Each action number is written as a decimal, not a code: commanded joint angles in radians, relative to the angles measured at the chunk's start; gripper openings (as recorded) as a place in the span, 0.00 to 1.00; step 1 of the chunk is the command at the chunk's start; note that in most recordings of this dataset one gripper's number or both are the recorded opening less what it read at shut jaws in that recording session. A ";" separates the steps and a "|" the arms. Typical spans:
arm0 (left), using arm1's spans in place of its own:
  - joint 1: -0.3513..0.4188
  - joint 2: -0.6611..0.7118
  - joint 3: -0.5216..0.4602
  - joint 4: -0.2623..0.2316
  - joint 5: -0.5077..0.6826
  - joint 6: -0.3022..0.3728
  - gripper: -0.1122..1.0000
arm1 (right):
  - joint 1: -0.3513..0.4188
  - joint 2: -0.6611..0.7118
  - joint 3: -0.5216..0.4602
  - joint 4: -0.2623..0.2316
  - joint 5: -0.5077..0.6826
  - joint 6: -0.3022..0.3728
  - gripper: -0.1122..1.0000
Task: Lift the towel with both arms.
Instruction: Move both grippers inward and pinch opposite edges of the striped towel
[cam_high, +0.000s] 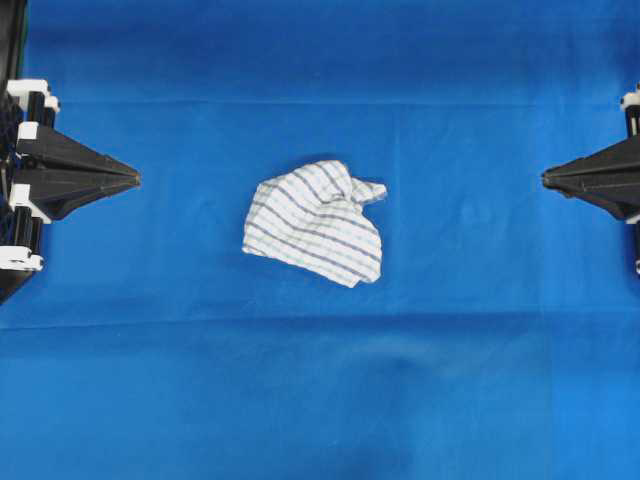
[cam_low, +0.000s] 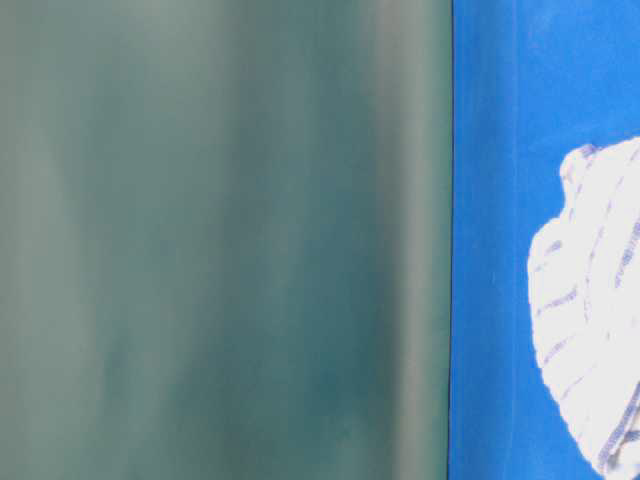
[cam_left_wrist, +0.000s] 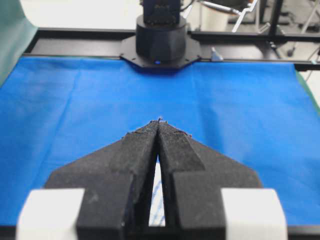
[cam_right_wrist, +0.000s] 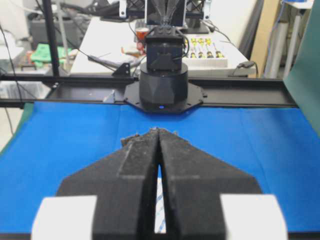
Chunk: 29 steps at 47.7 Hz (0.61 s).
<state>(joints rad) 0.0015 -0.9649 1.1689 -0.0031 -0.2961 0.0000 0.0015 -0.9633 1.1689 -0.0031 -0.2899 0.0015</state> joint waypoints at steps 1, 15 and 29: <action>-0.017 0.018 -0.009 -0.020 -0.002 -0.011 0.10 | -0.003 0.017 -0.017 0.000 -0.002 0.000 0.10; -0.018 0.144 -0.005 -0.021 -0.032 -0.011 0.10 | -0.002 0.204 -0.092 0.002 0.107 0.011 0.10; -0.018 0.380 -0.044 -0.026 -0.078 -0.014 0.11 | 0.002 0.459 -0.161 0.005 0.110 0.058 0.10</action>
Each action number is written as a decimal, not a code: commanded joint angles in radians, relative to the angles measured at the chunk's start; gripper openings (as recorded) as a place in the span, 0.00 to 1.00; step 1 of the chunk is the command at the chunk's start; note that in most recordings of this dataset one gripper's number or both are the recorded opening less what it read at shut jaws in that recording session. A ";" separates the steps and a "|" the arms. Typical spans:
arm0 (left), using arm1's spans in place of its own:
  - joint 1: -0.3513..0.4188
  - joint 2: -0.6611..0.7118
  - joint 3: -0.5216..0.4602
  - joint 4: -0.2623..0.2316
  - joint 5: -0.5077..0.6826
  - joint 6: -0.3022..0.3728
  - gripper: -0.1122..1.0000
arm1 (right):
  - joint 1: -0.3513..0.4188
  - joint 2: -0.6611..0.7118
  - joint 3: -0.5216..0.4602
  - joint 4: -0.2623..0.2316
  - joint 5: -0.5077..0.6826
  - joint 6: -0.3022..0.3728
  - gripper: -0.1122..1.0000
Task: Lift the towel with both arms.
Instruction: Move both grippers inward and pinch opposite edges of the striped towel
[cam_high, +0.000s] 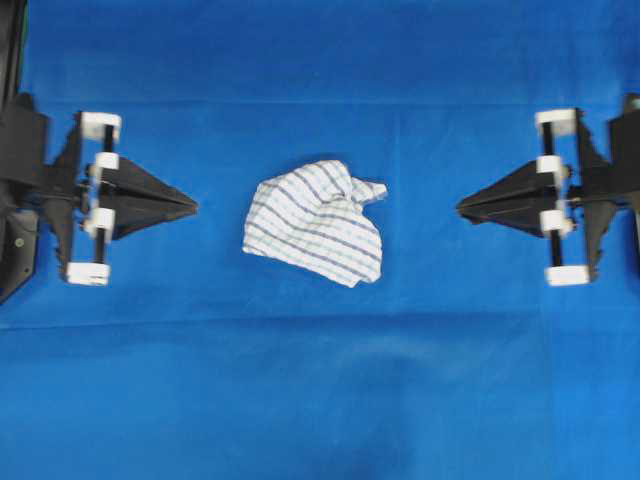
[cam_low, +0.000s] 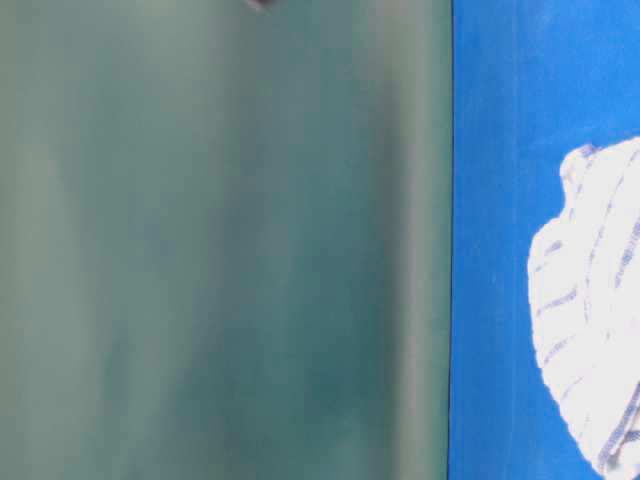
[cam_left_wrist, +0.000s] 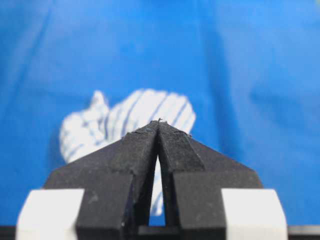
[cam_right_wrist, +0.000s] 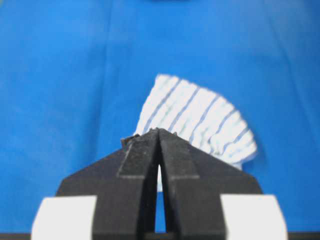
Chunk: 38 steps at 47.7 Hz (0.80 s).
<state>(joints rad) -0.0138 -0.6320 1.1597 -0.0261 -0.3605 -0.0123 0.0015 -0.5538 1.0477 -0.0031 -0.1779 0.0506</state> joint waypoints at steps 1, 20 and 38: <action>-0.003 0.063 -0.038 -0.003 -0.014 -0.002 0.12 | 0.005 0.067 -0.048 0.005 0.000 0.014 0.11; -0.002 0.390 -0.117 -0.003 -0.041 0.000 0.89 | 0.028 0.428 -0.227 0.003 0.052 0.028 0.69; -0.003 0.621 -0.146 -0.003 -0.169 0.000 0.87 | 0.040 0.667 -0.350 0.002 0.057 0.028 0.68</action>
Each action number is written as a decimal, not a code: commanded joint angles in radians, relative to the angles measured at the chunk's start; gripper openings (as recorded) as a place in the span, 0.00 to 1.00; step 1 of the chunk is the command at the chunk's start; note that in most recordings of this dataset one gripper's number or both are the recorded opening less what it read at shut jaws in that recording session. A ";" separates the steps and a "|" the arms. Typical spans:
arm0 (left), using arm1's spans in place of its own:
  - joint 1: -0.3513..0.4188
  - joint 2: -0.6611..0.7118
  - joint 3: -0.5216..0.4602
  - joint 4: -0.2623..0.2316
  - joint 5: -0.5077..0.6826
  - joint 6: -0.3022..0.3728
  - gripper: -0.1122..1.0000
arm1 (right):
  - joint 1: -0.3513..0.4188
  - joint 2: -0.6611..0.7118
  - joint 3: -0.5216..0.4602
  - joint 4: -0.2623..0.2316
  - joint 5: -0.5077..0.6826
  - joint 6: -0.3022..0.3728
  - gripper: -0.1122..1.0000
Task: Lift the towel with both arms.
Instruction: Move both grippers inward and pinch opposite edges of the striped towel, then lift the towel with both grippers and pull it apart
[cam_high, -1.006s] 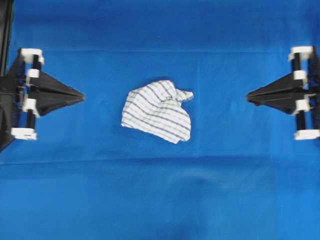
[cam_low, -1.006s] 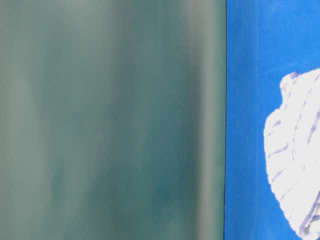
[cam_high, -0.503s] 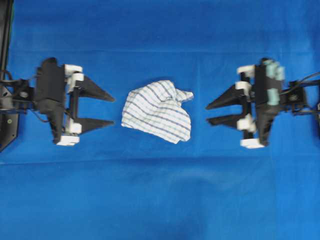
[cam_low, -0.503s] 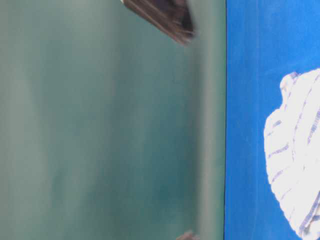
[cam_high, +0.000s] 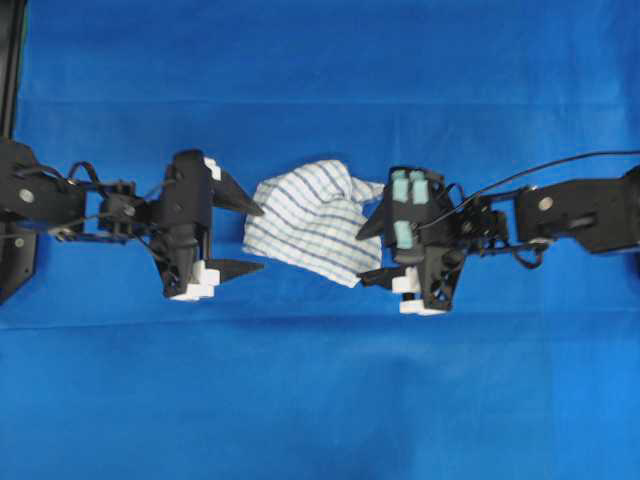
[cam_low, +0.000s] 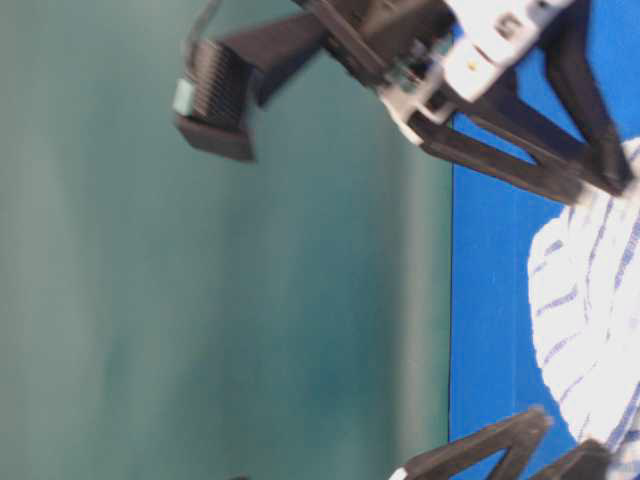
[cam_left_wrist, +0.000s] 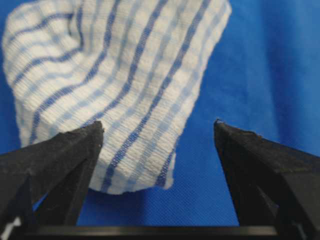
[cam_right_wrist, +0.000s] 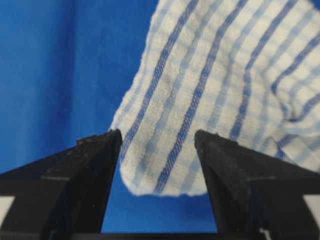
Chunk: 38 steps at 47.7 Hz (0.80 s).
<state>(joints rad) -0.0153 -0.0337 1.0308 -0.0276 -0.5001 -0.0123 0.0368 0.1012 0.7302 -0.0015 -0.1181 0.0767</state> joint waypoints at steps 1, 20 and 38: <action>0.000 0.034 -0.020 -0.002 -0.035 0.000 0.87 | 0.005 0.017 -0.034 0.000 -0.003 0.002 0.68; 0.005 0.130 -0.057 -0.002 -0.040 0.002 0.79 | 0.006 0.078 -0.064 0.000 0.023 0.003 0.67; 0.006 0.118 -0.061 -0.002 -0.005 0.000 0.14 | 0.005 0.060 -0.064 0.000 0.054 0.000 0.14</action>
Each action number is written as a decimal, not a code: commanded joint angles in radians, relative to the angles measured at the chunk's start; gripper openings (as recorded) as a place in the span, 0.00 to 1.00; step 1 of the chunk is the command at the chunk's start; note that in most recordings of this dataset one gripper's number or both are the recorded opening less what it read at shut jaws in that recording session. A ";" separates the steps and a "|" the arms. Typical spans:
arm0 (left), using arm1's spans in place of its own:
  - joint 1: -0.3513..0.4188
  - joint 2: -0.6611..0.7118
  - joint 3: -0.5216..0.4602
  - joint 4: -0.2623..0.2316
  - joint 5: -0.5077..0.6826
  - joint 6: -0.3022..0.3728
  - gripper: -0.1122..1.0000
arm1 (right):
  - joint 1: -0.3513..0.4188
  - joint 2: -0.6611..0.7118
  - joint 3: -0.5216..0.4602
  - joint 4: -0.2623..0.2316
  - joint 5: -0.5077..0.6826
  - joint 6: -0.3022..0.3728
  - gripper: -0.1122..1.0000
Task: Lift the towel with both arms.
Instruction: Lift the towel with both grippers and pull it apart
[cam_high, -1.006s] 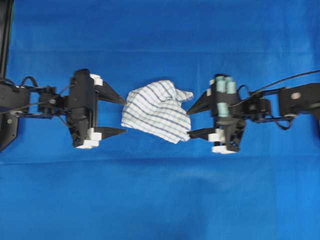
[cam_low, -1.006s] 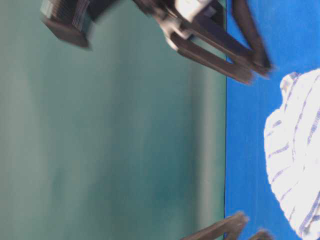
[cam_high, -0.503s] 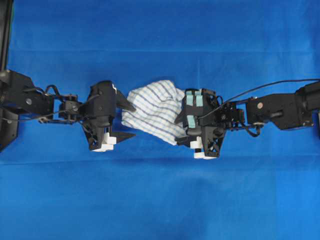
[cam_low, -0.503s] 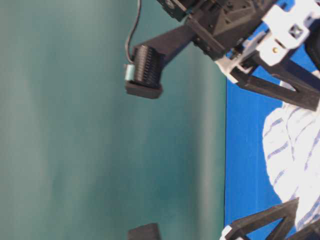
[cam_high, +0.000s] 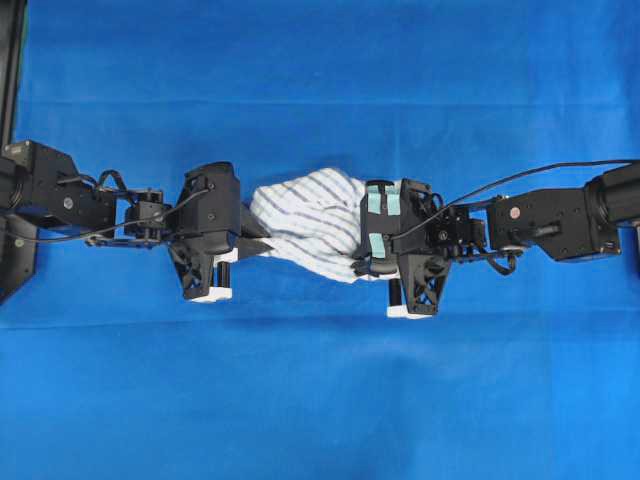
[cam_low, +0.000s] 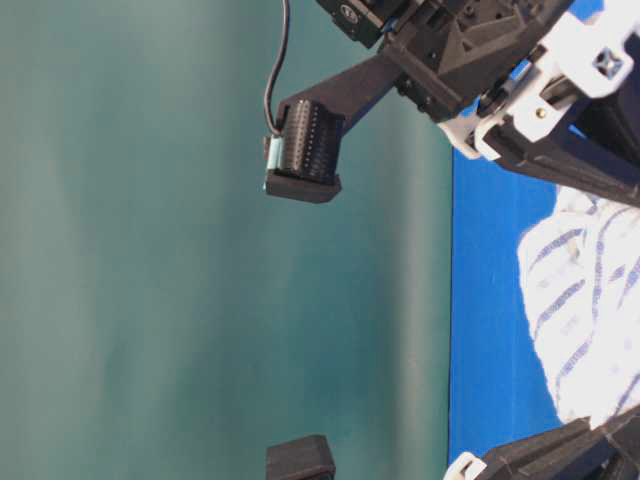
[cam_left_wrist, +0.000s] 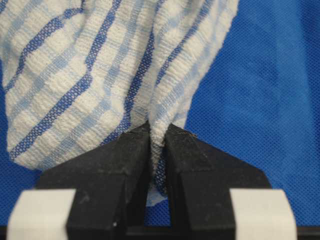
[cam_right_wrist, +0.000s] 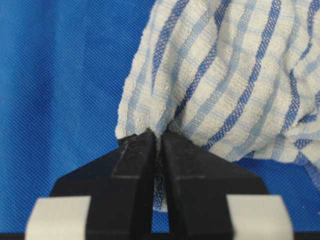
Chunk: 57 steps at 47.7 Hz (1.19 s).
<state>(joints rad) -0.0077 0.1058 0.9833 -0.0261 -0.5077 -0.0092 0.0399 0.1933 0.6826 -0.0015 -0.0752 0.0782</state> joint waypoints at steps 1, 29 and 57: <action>-0.002 -0.026 -0.015 -0.003 0.006 -0.003 0.14 | 0.002 -0.037 -0.017 -0.002 0.015 -0.002 0.14; -0.002 -0.430 -0.202 -0.005 0.469 -0.071 0.14 | -0.017 -0.408 -0.058 0.002 0.187 0.002 0.14; -0.008 -0.661 -0.468 0.000 0.796 -0.037 0.14 | -0.035 -0.609 -0.330 -0.063 0.508 -0.005 0.14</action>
<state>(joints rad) -0.0123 -0.5430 0.5660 -0.0291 0.2654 -0.0491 0.0061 -0.3881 0.4111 -0.0537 0.4096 0.0767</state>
